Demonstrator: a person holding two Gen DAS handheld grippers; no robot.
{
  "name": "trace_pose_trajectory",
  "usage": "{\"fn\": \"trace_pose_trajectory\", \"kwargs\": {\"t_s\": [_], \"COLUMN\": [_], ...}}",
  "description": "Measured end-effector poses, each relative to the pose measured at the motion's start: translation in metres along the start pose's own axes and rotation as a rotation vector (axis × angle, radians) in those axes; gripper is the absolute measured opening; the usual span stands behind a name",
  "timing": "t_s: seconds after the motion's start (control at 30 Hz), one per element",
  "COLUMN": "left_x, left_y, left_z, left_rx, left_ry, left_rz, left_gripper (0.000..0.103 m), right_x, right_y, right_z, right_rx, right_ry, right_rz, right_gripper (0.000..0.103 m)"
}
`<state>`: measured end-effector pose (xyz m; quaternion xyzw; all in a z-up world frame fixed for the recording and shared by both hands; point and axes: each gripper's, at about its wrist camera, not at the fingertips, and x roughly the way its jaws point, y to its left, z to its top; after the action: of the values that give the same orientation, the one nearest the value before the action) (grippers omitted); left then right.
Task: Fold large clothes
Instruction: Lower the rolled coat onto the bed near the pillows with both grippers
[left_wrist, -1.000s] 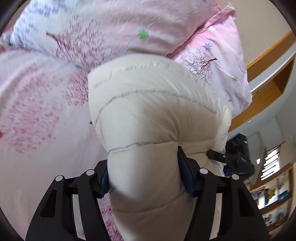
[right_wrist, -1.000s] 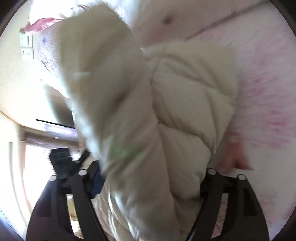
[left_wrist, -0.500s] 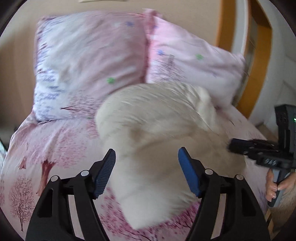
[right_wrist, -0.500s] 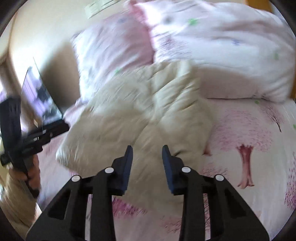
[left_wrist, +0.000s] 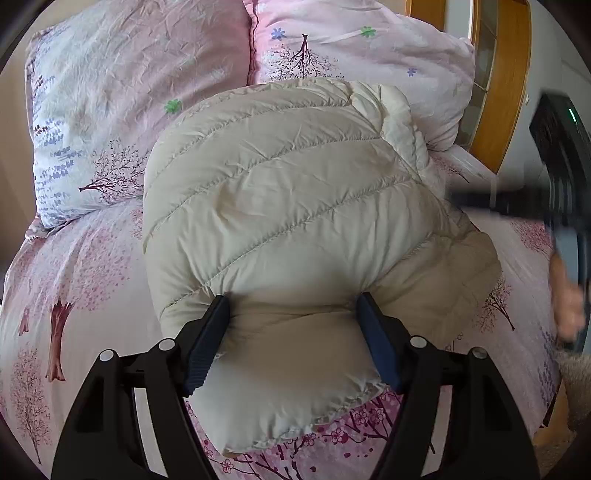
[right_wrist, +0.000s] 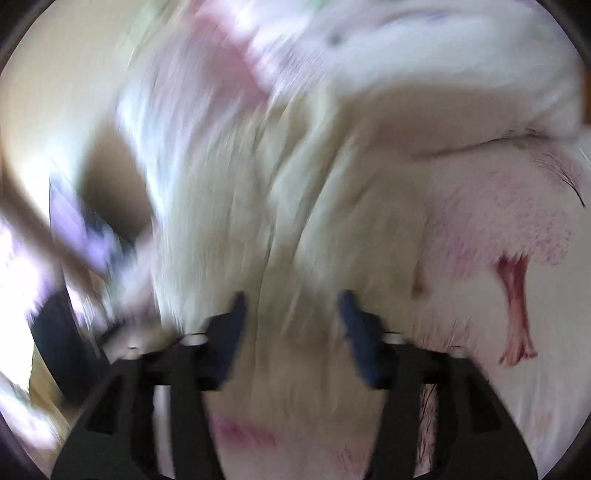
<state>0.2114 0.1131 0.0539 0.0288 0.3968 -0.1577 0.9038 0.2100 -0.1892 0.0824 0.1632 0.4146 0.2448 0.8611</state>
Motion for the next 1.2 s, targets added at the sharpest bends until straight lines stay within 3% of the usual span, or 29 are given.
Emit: {"fn": "trace_pose_trajectory", "kwargs": {"t_s": [0.07, 0.2, 0.27, 0.3, 0.43, 0.6, 0.67, 0.7, 0.77, 0.83, 0.97, 1.1, 1.2], "left_x": [0.001, 0.001, 0.001, 0.001, -0.001, -0.005, -0.006, -0.006, -0.010, -0.016, -0.040, -0.070, -0.082], "left_y": [0.000, -0.001, -0.002, -0.002, -0.007, -0.023, -0.027, -0.028, -0.026, -0.024, -0.020, -0.015, -0.005], "left_z": [0.001, 0.001, 0.001, 0.001, 0.001, 0.001, 0.001, 0.001, -0.001, -0.003, -0.012, -0.028, -0.039], "left_rx": [0.002, 0.000, 0.000, 0.000, 0.014, 0.075, 0.090, 0.091, 0.079, 0.067, 0.041, 0.021, -0.036], "left_ry": [0.001, 0.000, -0.001, -0.002, -0.022, -0.064, -0.069, -0.067, -0.069, -0.072, -0.127, -0.206, -0.208], "left_rz": [0.001, 0.001, 0.000, -0.002, -0.012, 0.023, 0.050, 0.063, 0.078, 0.091, 0.145, 0.237, 0.234], "left_gripper": [0.072, 0.075, 0.076, 0.076, 0.079, 0.082, 0.083, 0.083, 0.084, 0.086, 0.102, 0.102, 0.102], "right_x": [-0.001, 0.034, 0.048, 0.057, 0.085, 0.106, 0.109, 0.114, 0.103, 0.081, 0.039, 0.013, 0.006], "right_y": [-0.012, -0.028, -0.034, -0.032, -0.028, -0.041, -0.038, -0.031, -0.024, -0.014, 0.014, 0.038, 0.054], "right_z": [0.019, 0.053, 0.060, 0.063, 0.069, 0.062, 0.063, 0.066, 0.063, 0.054, 0.023, -0.016, -0.039], "right_rx": [0.077, 0.206, 0.234, 0.234, 0.252, 0.310, 0.284, 0.253, 0.216, 0.166, 0.040, -0.080, -0.167], "right_ry": [-0.052, -0.036, -0.028, -0.016, 0.025, 0.071, 0.089, 0.091, 0.061, 0.014, -0.044, -0.034, -0.015], "right_rz": [-0.037, -0.017, -0.013, -0.010, -0.143, -0.261, -0.285, -0.302, -0.312, -0.282, -0.201, -0.127, -0.155], "right_gripper": [0.069, 0.068, 0.048, 0.028, 0.016, 0.018, 0.029, 0.038, 0.046, 0.047, 0.047, 0.047, 0.047]}}
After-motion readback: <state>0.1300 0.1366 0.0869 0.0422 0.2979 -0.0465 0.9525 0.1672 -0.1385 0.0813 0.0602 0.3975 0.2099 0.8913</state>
